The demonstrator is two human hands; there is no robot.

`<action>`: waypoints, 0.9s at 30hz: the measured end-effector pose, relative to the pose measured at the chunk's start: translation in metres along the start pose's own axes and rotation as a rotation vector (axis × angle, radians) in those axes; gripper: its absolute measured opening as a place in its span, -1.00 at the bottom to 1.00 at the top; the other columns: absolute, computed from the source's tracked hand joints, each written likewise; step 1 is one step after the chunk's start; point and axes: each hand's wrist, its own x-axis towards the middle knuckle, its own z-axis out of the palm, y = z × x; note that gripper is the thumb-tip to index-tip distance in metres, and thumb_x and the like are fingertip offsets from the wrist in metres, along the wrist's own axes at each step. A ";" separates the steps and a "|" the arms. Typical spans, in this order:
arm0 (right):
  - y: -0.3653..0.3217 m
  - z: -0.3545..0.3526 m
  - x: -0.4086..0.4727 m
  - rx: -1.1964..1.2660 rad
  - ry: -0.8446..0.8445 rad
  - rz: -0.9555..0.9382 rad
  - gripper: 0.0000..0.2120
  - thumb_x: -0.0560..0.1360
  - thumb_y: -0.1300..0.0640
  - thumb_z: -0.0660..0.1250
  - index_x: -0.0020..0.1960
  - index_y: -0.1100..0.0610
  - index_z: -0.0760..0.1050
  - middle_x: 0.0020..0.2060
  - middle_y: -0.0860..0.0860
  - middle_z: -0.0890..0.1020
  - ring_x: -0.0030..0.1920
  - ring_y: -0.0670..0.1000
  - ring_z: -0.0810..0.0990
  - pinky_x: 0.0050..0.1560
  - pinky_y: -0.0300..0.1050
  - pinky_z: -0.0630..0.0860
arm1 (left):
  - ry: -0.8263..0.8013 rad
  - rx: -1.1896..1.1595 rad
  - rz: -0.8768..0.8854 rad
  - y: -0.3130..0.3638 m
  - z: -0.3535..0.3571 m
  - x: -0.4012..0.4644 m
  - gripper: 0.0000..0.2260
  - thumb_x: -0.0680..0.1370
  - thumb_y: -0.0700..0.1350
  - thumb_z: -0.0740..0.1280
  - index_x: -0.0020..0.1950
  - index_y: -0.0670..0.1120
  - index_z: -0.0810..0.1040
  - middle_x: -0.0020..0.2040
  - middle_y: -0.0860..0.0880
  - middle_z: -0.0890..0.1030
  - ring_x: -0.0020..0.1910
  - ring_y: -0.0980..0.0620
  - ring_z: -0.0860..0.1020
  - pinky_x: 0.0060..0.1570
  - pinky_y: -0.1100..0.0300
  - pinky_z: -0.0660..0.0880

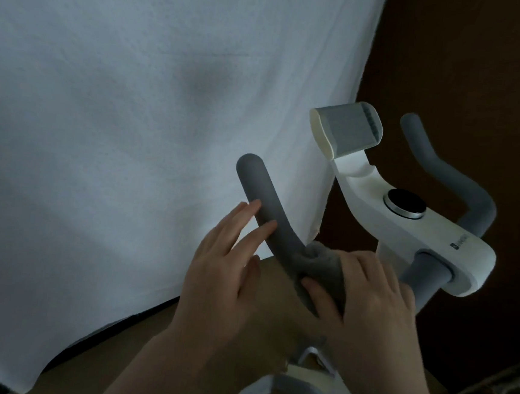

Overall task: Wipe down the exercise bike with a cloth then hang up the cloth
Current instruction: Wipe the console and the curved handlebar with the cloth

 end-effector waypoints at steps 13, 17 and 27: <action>-0.043 0.019 0.033 -0.071 -0.086 0.175 -0.70 0.55 -0.11 0.20 0.12 0.06 0.50 0.00 0.02 0.55 -0.03 0.06 0.53 -0.03 -0.09 0.34 | 0.048 -0.155 0.156 -0.038 -0.016 0.042 -0.66 0.63 -0.03 0.13 0.33 -0.12 0.49 0.39 -0.08 0.43 0.37 -0.01 0.41 0.28 0.26 0.41; -0.061 0.037 0.057 0.072 -0.120 0.264 -0.61 0.55 -0.10 0.19 0.32 0.03 0.41 0.21 -0.04 0.45 0.19 -0.04 0.39 0.16 -0.23 0.28 | 0.090 -0.171 0.192 -0.042 -0.016 0.055 -0.71 0.58 -0.13 0.20 0.25 -0.17 0.55 0.30 -0.11 0.49 0.26 -0.03 0.45 0.24 0.41 0.34; -0.080 0.048 0.097 0.151 0.011 0.165 -0.51 0.55 -0.22 0.10 0.25 0.09 0.51 0.14 0.04 0.54 0.12 0.01 0.48 0.09 -0.12 0.47 | 0.077 -0.521 -0.039 -0.048 -0.021 0.086 -0.67 0.54 -0.02 0.28 0.23 -0.17 0.54 0.17 -0.03 0.58 0.16 0.04 0.54 0.15 0.21 0.53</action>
